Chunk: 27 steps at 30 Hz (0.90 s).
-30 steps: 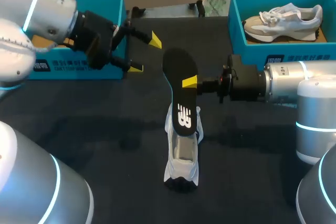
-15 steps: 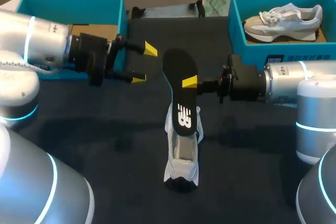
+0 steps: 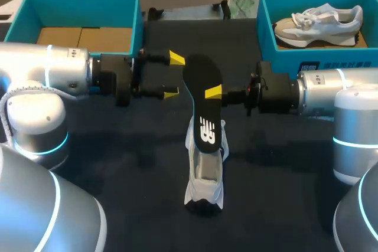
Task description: Take the shoe out of the shoebox, open the shoe tongue, remove and reinsert the insole, then place the shoe into the shoebox
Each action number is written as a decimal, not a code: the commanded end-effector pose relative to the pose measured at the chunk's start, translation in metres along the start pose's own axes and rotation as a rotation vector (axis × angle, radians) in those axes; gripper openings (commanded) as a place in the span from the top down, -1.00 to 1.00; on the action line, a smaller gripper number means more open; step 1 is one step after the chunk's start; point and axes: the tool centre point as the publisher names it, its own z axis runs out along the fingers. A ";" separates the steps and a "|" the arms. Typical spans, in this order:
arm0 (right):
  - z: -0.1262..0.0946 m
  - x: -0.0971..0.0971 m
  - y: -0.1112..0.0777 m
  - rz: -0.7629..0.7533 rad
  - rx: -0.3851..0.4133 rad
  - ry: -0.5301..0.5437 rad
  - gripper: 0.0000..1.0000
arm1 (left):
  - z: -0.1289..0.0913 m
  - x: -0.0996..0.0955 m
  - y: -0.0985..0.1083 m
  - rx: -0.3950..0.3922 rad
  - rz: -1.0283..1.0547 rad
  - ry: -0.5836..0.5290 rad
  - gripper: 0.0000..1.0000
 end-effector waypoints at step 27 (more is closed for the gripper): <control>0.002 -0.001 -0.001 0.000 -0.004 0.000 1.00 | 0.042 0.003 -0.020 -0.007 -0.005 -0.171 -0.24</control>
